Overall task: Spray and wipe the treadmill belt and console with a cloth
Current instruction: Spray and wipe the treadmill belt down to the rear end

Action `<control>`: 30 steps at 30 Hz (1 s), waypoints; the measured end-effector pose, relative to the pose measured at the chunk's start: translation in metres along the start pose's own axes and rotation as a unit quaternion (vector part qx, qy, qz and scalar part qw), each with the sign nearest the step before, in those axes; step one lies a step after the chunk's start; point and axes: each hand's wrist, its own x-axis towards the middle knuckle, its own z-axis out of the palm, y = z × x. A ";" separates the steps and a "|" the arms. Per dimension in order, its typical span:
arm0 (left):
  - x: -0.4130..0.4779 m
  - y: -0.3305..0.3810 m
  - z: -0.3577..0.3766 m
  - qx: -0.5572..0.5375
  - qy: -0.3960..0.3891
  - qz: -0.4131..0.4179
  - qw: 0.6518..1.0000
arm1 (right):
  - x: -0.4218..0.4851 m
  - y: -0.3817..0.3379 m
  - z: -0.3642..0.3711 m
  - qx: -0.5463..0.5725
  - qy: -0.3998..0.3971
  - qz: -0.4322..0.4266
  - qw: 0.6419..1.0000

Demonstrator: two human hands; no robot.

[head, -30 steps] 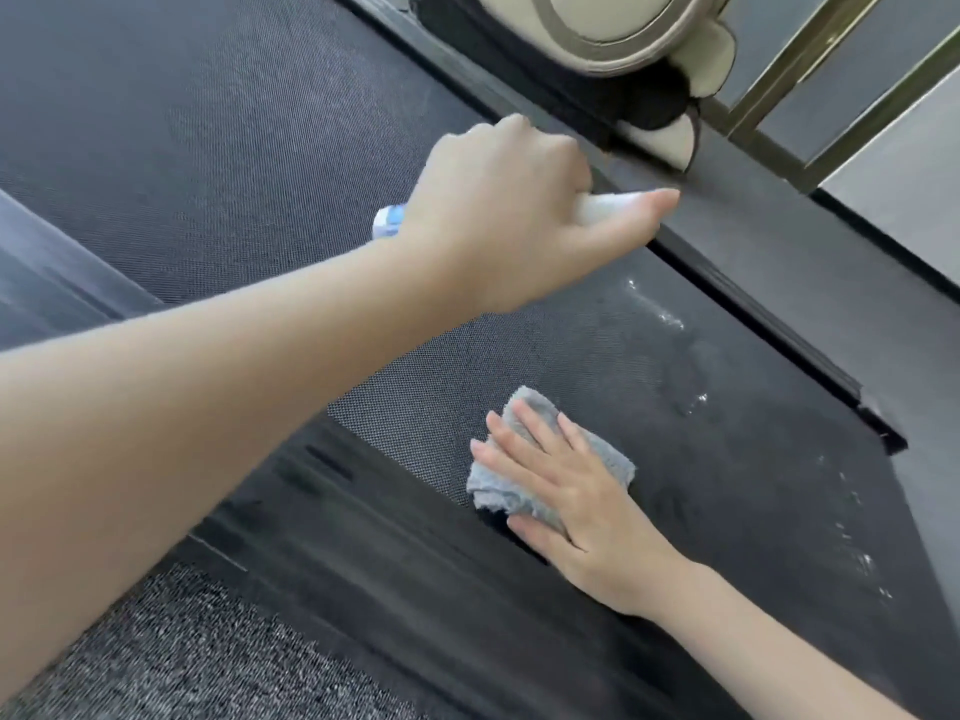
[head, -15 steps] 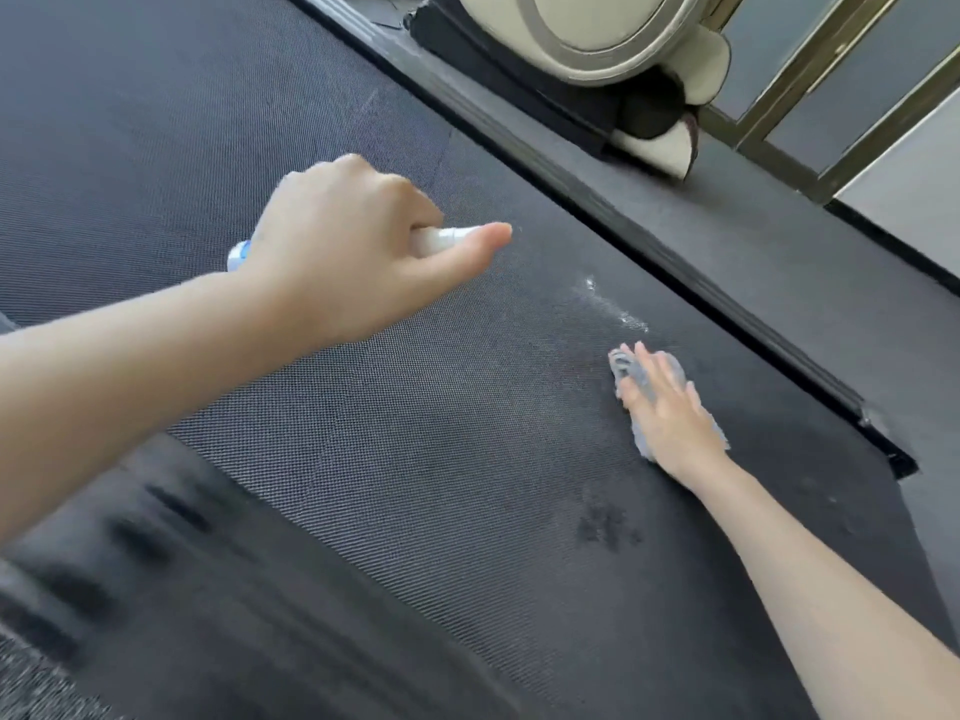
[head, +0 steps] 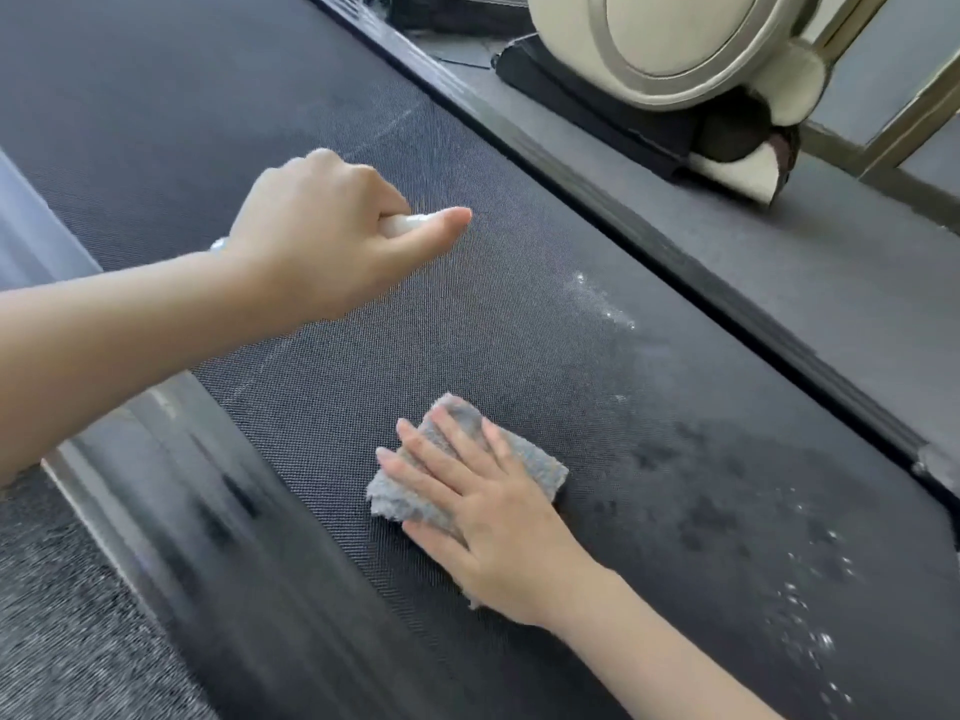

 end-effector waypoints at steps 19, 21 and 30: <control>0.009 0.000 0.034 0.052 -0.015 0.014 0.998 | -0.038 0.076 -0.022 0.020 0.005 0.187 0.982; 0.010 -0.012 0.039 0.069 -0.007 0.006 0.998 | -0.038 0.076 -0.021 0.019 0.009 0.185 0.983; 0.049 -0.027 0.066 0.034 -0.017 -0.011 0.999 | -0.037 0.071 -0.020 0.025 0.020 0.195 0.980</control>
